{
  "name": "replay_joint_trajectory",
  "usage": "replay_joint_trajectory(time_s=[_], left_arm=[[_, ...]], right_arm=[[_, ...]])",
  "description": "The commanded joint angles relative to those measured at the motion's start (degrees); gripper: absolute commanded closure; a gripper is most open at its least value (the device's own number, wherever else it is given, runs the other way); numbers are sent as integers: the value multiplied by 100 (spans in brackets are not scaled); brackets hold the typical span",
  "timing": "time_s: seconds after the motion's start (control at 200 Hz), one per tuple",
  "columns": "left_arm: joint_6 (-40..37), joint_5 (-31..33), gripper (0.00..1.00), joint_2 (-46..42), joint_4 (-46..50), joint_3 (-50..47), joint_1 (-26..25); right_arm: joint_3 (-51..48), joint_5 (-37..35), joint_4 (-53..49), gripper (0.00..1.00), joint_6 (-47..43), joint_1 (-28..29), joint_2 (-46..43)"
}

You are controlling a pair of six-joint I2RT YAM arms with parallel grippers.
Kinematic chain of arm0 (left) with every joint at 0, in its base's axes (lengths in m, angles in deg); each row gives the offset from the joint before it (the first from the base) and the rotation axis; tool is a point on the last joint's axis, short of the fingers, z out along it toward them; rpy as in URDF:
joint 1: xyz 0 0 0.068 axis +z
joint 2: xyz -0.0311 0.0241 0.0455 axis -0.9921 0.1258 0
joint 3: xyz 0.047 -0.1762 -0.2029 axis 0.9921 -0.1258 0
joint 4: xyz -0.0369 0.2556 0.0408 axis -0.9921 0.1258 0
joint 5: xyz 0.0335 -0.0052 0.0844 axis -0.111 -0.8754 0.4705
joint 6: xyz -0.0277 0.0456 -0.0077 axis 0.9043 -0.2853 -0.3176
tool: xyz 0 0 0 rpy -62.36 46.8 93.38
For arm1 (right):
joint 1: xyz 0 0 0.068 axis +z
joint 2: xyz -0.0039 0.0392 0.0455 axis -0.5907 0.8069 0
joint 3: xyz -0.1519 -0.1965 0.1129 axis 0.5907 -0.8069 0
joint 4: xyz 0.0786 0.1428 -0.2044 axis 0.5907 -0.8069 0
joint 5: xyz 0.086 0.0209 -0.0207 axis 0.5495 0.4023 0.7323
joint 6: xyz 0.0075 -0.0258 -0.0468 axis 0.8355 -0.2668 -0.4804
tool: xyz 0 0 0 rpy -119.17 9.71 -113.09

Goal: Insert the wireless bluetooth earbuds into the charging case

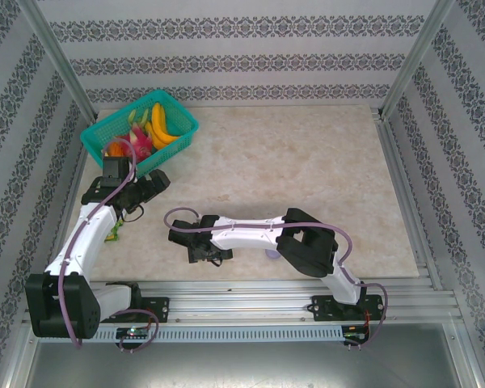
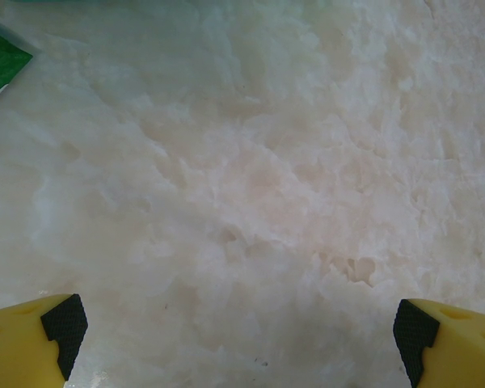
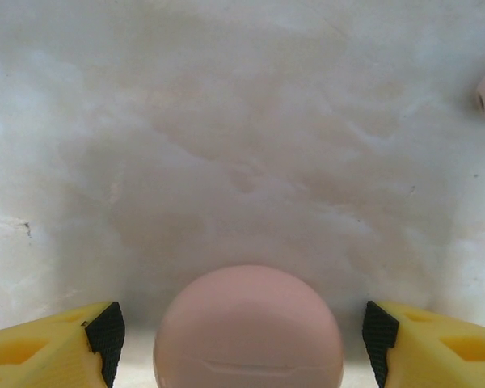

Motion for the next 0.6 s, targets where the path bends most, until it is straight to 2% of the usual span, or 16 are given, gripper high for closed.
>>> replay_joint_trajectory(time_s=[0.0, 0.18, 0.325, 0.595], left_arm=[[-11, -68, 0, -98, -55, -85, 72], [11, -82, 0, -100, -78, -98, 72], [26, -83, 0, -116, -100, -110, 77], [54, -103, 0, -136, -117, -119, 72]], right_arm=[[117, -77, -93, 22, 113, 71, 153], [154, -104, -126, 24, 127, 105, 152], [199, -138, -129, 30, 123, 128, 137], [238, -204, -155, 33, 108, 146, 138]])
